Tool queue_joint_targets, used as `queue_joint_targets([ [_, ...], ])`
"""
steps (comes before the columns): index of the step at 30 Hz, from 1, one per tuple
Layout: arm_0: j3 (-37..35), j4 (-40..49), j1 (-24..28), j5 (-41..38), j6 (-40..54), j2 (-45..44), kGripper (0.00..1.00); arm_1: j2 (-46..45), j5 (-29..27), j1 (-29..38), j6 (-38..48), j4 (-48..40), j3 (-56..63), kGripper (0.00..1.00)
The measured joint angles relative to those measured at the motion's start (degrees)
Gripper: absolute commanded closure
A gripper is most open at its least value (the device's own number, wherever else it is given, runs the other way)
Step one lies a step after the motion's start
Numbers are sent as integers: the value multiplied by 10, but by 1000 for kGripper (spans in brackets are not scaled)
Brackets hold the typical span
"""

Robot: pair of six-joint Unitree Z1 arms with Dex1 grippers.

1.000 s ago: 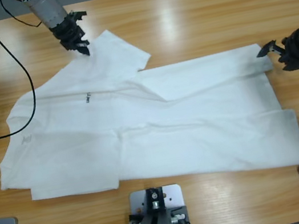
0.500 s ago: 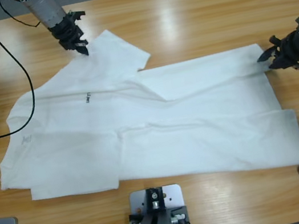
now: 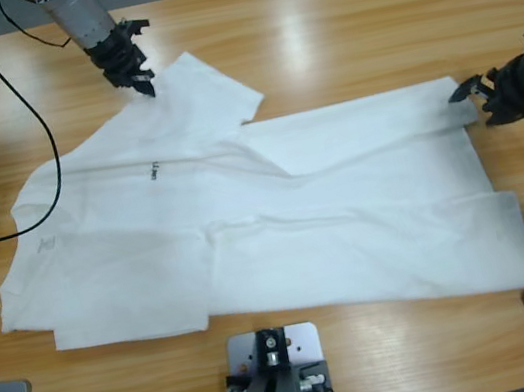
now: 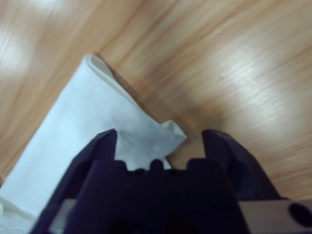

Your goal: Fold clothes

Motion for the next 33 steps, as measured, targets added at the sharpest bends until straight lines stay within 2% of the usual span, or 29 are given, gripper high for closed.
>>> queue_joint_targets([
  [5, 0, 0, 0, 0, 0, 0, 1000, 8, 13, 0, -2, -28, 7, 1000],
  [14, 0, 0, 0, 0, 0, 0, 1000, 6, 13, 0, -4, -28, 14, 1000],
  [18, 0, 0, 0, 0, 0, 0, 1000, -9, 4, 18, -9, 28, -10, 1000],
  [22, 0, 0, 2, 0, 0, -1, 1000, -17, 1, 35, -15, 97, -88, 1000],
  [27, 0, 0, 9, 0, 0, -6, 1000, 27, 3, 36, -27, 154, -177, 1000],
  [33, 0, 0, 27, 0, -4, -14, 1000, 95, 15, 33, -36, 171, -226, 1000],
])
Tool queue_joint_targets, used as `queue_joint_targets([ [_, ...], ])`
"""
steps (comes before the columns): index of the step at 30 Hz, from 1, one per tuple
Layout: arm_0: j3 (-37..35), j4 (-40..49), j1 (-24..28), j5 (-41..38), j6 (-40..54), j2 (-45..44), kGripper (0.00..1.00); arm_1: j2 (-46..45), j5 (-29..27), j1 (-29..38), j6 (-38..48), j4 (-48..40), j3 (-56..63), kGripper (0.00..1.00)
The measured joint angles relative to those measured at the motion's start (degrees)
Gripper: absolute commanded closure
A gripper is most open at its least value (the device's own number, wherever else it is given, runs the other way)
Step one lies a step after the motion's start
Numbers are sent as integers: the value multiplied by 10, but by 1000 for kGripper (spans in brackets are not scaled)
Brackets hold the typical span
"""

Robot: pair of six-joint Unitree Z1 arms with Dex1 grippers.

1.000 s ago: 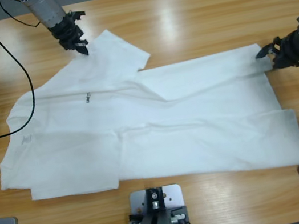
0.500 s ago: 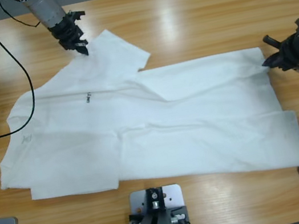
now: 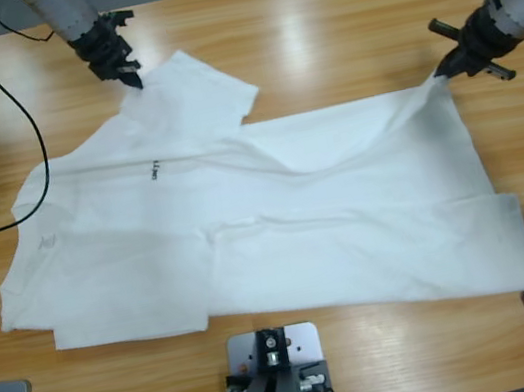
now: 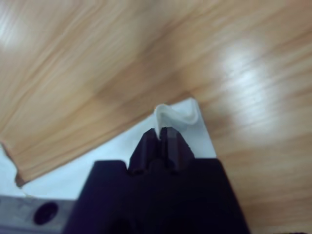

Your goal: Fold clothes

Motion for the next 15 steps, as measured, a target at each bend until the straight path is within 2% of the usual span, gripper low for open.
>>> queue_joint_targets([
  [15, 0, 0, 33, -1, -20, -1, 1000, 54, 12, -14, -13, 18, -95, 1000],
])
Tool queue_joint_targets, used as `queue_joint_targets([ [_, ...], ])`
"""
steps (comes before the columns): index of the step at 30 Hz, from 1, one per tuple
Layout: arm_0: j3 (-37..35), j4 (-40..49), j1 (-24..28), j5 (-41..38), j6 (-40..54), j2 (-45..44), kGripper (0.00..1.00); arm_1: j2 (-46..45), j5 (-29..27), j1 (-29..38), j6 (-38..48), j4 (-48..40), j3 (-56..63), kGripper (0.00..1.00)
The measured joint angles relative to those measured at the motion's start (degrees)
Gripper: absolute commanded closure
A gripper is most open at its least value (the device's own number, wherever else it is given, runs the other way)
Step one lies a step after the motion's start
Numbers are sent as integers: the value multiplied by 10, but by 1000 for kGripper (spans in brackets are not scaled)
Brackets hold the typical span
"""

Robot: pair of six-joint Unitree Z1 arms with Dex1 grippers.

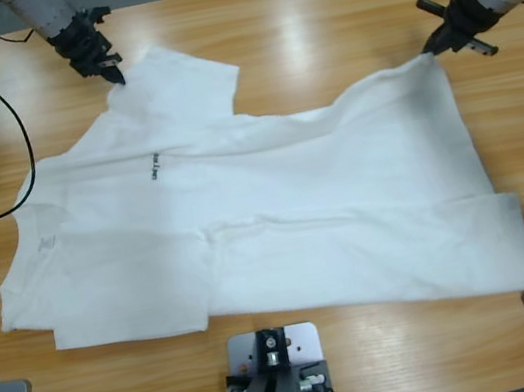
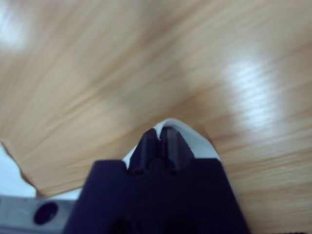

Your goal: Fold clothes

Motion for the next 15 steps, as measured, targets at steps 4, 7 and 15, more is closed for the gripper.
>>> queue_joint_targets([
  [4, 0, 0, 2, 5, 0, 0, 1000, 12, 8, -1, -3, 5, -24, 1000],
  [7, 0, 0, 6, 14, 0, 0, 1000, 21, 14, -3, -3, 6, -40, 1000],
  [15, 0, 0, 9, 62, -1, -18, 1000, 38, 19, -13, -3, 20, -82, 1000],
])
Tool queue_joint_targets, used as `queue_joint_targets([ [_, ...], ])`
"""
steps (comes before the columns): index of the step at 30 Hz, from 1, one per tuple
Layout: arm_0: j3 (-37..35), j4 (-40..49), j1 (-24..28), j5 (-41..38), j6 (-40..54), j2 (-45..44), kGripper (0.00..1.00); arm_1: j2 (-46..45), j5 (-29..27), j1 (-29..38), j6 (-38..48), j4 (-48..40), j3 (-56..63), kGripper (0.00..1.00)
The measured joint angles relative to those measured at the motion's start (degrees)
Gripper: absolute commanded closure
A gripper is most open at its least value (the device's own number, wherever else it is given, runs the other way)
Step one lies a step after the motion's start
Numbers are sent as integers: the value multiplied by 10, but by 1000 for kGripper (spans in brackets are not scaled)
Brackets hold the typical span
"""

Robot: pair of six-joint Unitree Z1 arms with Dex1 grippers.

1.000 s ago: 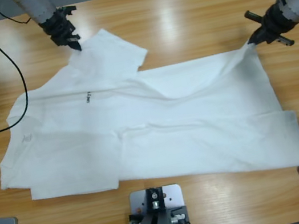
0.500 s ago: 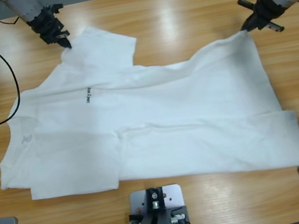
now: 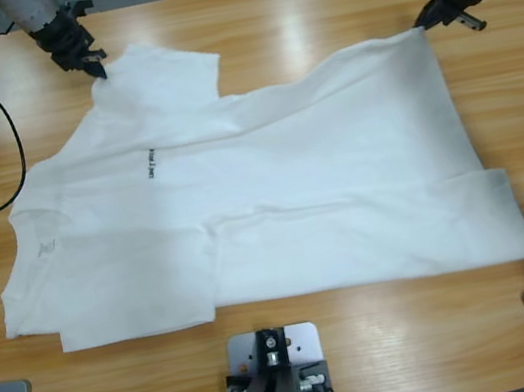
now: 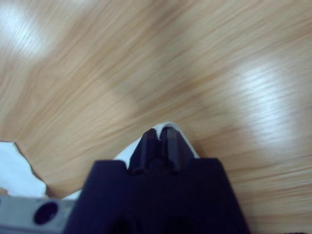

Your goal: Fold clothes

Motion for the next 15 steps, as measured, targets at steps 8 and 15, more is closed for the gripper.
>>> queue_joint_targets([
  [8, 0, 0, 1, 62, 5, -40, 1000, 13, 1, 0, -2, 7, -5, 1000],
  [15, 0, -1, 2, 82, 11, -48, 1000, 14, 1, 0, -5, 11, -6, 1000],
])
